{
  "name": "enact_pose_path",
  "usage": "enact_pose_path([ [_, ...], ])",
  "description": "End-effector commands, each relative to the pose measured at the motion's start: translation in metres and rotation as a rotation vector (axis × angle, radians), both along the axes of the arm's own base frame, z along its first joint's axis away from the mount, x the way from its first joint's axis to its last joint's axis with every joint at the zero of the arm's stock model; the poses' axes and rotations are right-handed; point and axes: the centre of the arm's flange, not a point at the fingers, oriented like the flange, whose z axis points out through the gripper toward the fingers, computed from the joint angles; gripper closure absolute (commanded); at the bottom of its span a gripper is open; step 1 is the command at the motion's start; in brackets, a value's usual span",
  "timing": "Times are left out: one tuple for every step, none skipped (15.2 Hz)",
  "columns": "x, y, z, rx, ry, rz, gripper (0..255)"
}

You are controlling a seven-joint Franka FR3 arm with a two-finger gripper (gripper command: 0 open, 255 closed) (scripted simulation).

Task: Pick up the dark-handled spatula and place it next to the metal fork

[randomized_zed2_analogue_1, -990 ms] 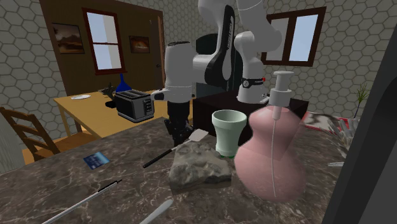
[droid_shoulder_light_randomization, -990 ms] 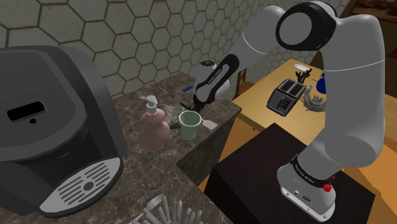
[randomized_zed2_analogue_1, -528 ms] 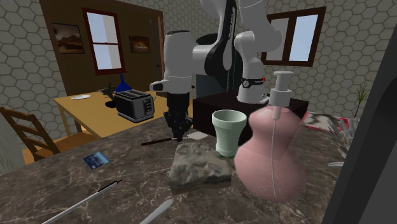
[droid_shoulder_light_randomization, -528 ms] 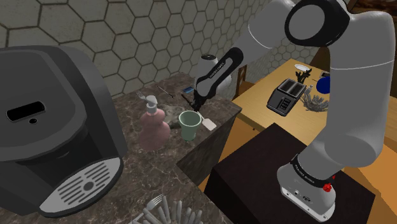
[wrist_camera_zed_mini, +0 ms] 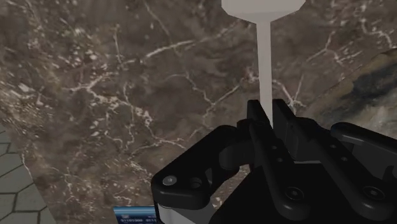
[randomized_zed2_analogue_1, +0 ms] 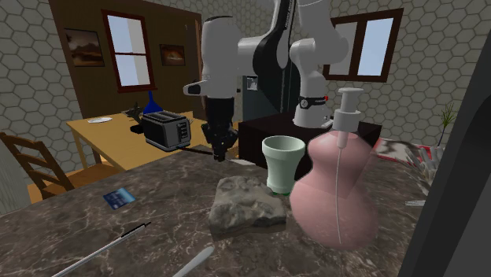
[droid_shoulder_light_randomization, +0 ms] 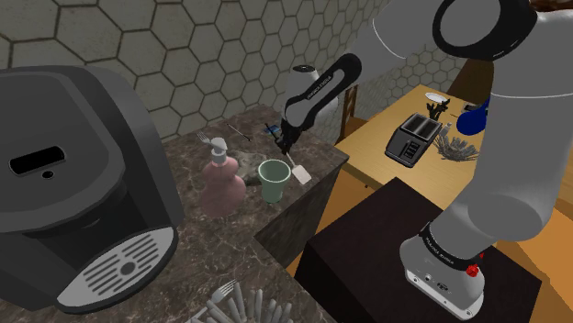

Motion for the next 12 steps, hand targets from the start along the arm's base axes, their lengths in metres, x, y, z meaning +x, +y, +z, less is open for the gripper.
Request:
enact_pose_path([
  [0.000,0.001,0.011,0.000,0.000,0.000,255],
  [0.000,0.001,0.016,0.000,0.000,0.000,255],
  [0.000,0.001,0.022,0.000,0.000,0.000,255],
  [0.000,0.001,0.024,0.000,0.000,0.000,255],
  [-0.010,0.009,0.024,0.000,0.000,0.000,255],
  [-0.020,0.017,0.024,0.000,0.000,0.000,255],
  [-0.030,0.026,0.024,0.000,0.000,0.000,255],
  [-0.041,0.034,0.025,0.000,0.000,0.000,255],
  [-0.051,0.043,0.025,0.000,0.000,0.000,255],
  [-0.061,0.051,0.025,0.000,0.000,0.000,255],
  [-0.071,0.059,0.025,0.000,0.000,0.000,255],
  [-0.081,0.068,0.025,0.000,0.000,0.000,255],
])
